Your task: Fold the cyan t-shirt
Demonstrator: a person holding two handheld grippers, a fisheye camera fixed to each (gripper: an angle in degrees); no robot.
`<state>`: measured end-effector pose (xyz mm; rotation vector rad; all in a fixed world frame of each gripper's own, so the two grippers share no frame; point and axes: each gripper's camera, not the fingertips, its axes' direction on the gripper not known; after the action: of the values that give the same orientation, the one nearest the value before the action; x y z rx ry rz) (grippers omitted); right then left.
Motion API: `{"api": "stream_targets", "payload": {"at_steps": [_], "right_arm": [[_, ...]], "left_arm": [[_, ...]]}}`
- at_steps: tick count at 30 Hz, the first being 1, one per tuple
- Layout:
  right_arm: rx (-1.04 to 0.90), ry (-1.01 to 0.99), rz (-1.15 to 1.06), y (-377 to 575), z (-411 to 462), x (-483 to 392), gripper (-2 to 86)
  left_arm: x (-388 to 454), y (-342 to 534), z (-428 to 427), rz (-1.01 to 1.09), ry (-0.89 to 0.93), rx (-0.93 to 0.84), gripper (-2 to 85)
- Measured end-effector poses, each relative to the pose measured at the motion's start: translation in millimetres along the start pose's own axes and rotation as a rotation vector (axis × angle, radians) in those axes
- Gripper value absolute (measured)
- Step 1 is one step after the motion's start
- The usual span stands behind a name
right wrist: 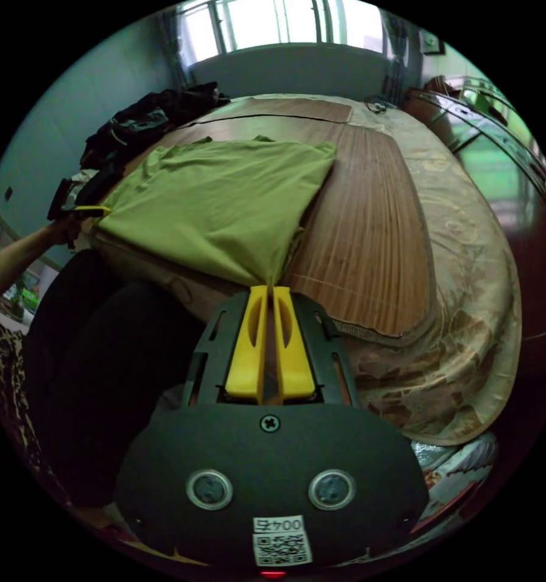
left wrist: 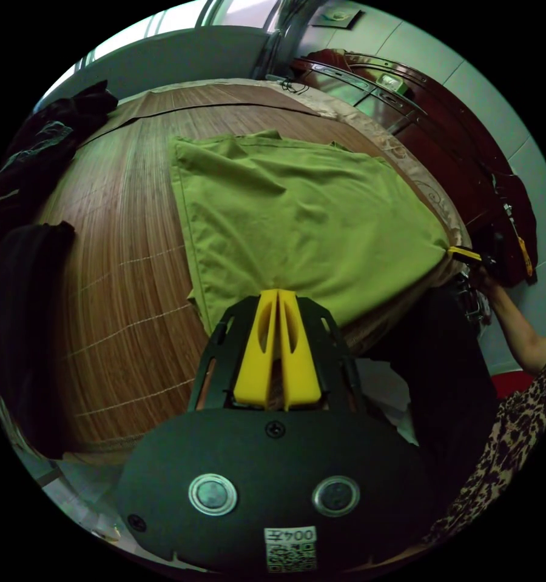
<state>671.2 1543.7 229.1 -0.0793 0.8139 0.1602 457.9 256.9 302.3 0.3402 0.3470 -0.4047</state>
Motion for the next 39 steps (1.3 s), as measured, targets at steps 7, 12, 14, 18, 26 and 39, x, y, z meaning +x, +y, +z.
{"api": "stream_targets", "payload": {"at_steps": [7,12,14,18,26,39], "right_arm": [[0.073,0.080,0.132,-8.4,-26.9,-9.4,4.8],[0.128,0.115,0.060,-39.6,-26.0,-58.3,5.3],[0.057,0.131,0.021,-64.5,-7.5,-78.2,5.8],[-0.084,0.168,0.062,-89.0,14.7,-88.0,6.1],[-0.023,0.141,0.136,-112.3,-13.3,-102.0,3.5],[0.161,-0.101,-0.109,-329.8,-0.6,-211.9,5.0]], "left_arm": [[-5.7,-2.8,0.4,-0.019,0.032,0.025,0.7],[-2.4,-6.6,0.5,-0.019,0.018,0.032,0.6],[-2.0,-9.0,0.4,-0.027,0.021,0.027,0.6],[-2.2,-13.8,0.1,-0.044,0.045,-0.001,0.4],[13.9,-0.7,-16.9,0.008,-0.008,0.012,0.2],[22.3,-90.4,-7.0,-0.102,-0.220,0.080,0.2]]}}
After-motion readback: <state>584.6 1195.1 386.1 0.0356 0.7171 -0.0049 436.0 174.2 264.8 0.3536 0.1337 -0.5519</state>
